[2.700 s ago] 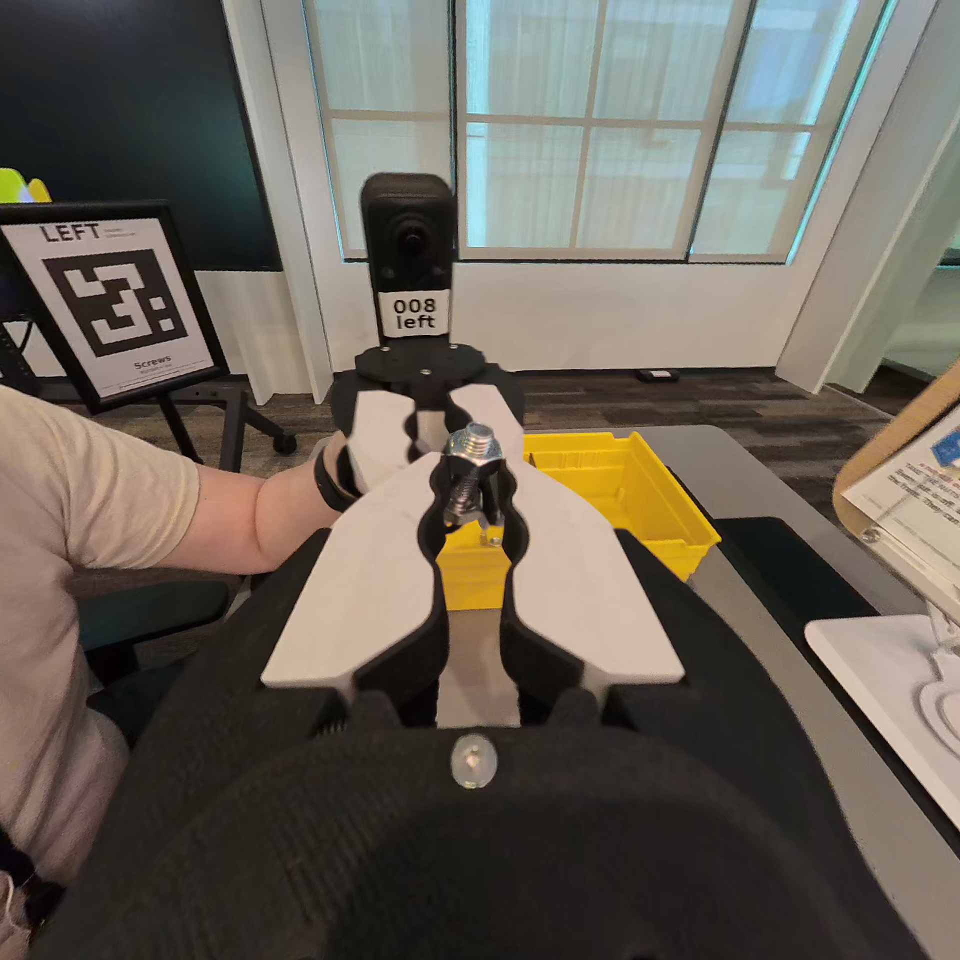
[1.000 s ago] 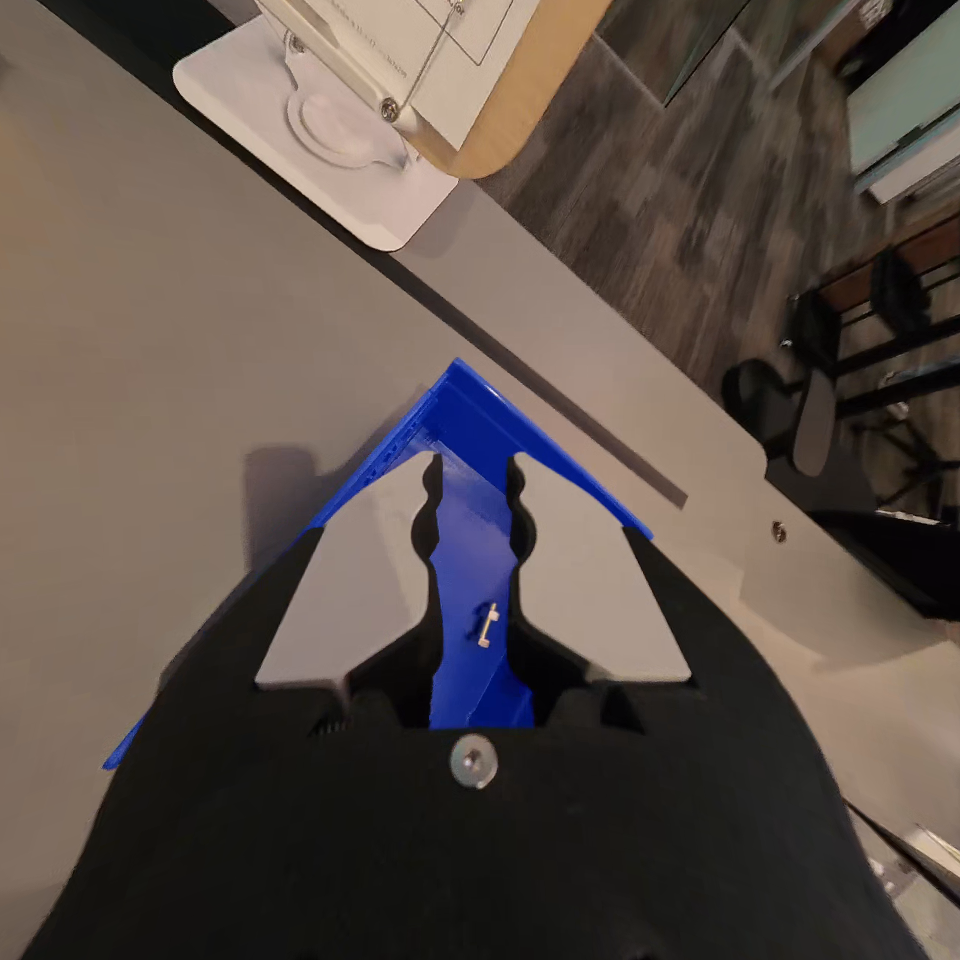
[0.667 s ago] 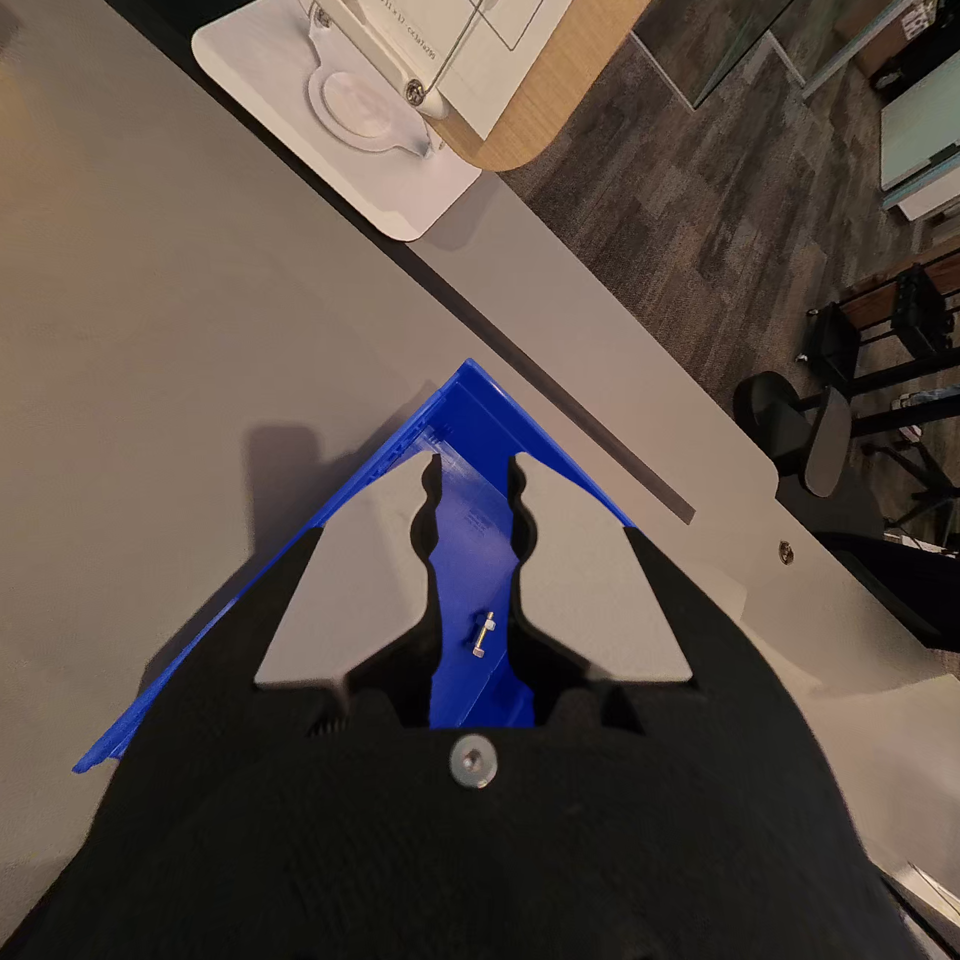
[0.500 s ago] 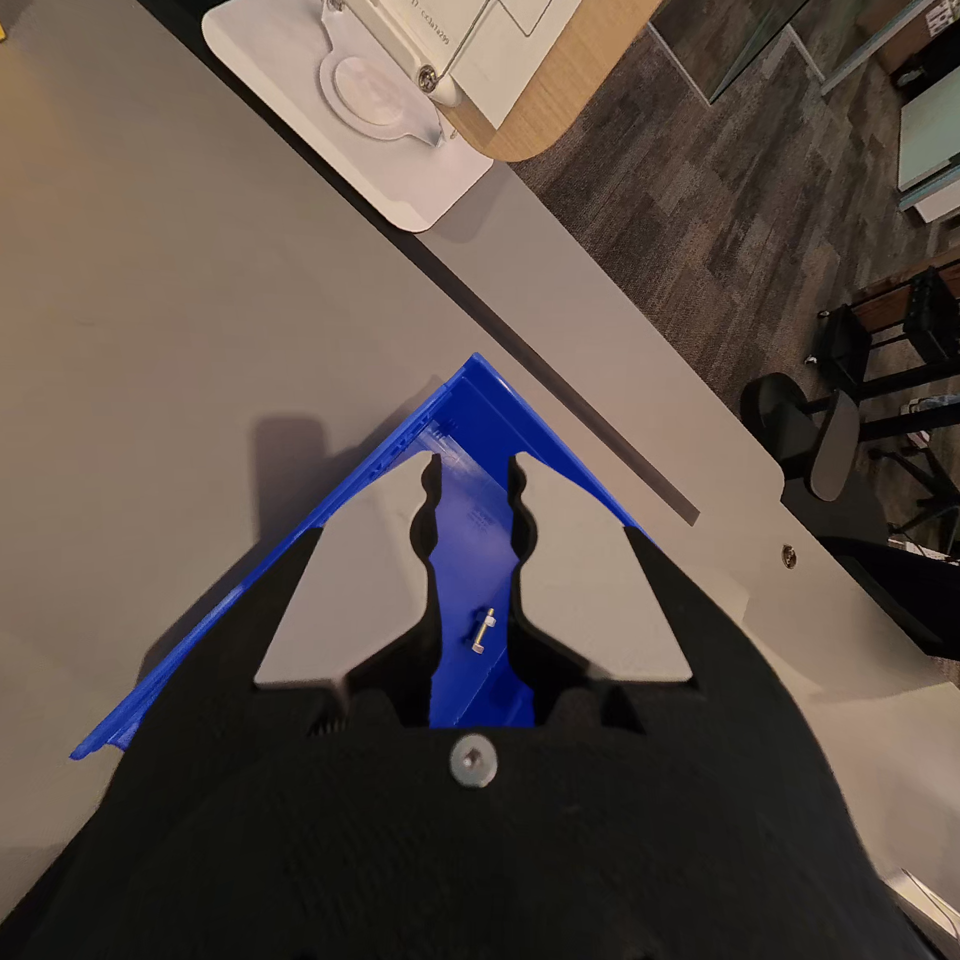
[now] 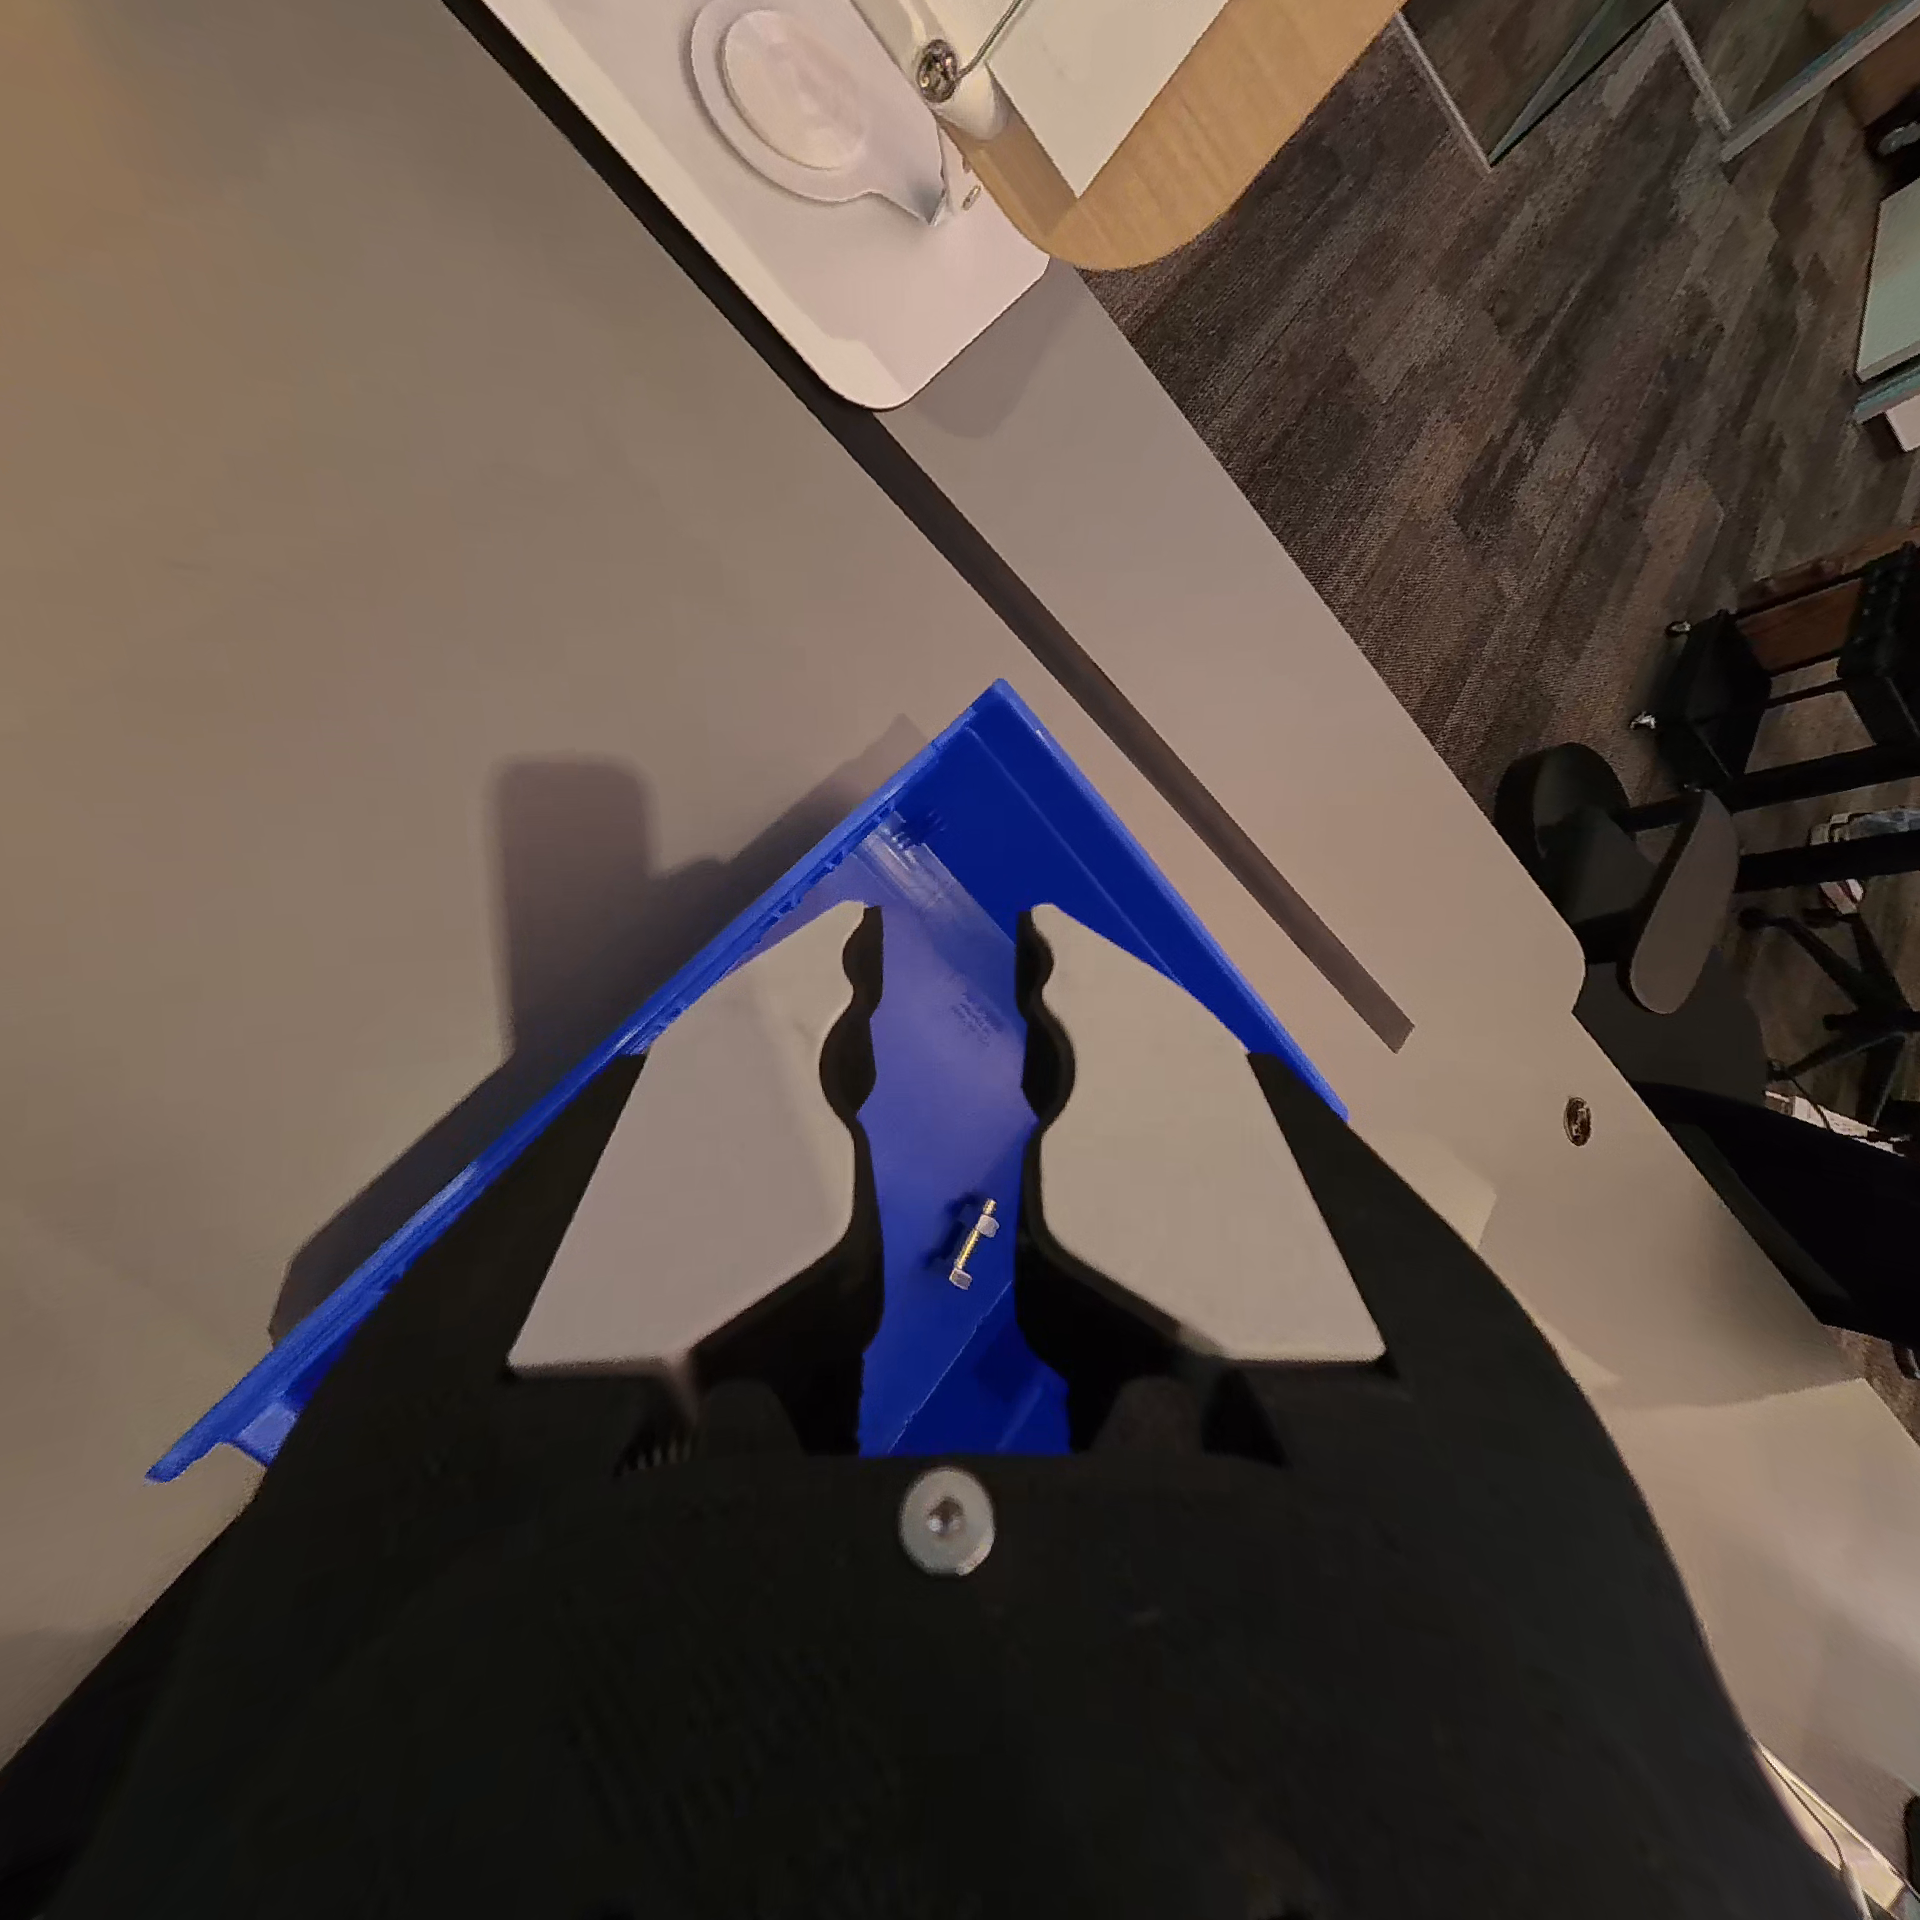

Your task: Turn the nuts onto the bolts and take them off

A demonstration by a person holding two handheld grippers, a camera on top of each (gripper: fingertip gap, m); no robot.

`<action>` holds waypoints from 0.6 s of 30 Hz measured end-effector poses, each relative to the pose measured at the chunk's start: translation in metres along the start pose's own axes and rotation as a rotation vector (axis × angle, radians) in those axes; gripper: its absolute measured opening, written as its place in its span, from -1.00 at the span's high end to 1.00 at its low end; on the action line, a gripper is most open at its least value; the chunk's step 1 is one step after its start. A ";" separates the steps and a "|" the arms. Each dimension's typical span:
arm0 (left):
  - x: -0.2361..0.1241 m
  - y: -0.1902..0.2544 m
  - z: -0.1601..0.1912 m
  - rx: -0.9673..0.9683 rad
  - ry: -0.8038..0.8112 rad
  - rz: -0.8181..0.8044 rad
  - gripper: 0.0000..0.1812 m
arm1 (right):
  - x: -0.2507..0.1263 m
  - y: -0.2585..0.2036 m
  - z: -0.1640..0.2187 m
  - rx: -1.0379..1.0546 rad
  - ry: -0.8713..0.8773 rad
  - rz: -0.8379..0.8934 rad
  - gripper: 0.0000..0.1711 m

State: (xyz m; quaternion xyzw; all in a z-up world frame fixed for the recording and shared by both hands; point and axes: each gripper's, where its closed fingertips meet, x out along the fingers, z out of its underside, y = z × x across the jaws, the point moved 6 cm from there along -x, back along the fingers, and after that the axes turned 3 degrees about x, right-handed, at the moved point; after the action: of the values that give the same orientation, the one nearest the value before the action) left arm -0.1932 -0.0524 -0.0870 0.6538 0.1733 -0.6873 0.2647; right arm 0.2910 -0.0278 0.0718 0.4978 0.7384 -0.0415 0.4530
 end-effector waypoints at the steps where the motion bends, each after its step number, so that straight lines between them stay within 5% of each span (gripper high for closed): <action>1: 0.001 0.000 0.000 0.003 0.001 0.005 0.73 | 0.000 -0.001 0.000 -0.004 -0.003 -0.001 0.70; 12: 0.008 0.004 0.005 0.064 -0.051 0.065 0.91 | 0.002 -0.004 0.001 -0.032 -0.022 -0.005 0.71; 18: -0.019 0.005 0.011 0.031 -0.019 -0.037 0.91 | 0.002 -0.006 0.000 -0.040 -0.020 -0.007 0.71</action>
State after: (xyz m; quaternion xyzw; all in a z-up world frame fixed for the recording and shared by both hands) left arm -0.1993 -0.0599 -0.0671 0.6479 0.1721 -0.7010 0.2432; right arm 0.2868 -0.0298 0.0683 0.4858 0.7362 -0.0333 0.4700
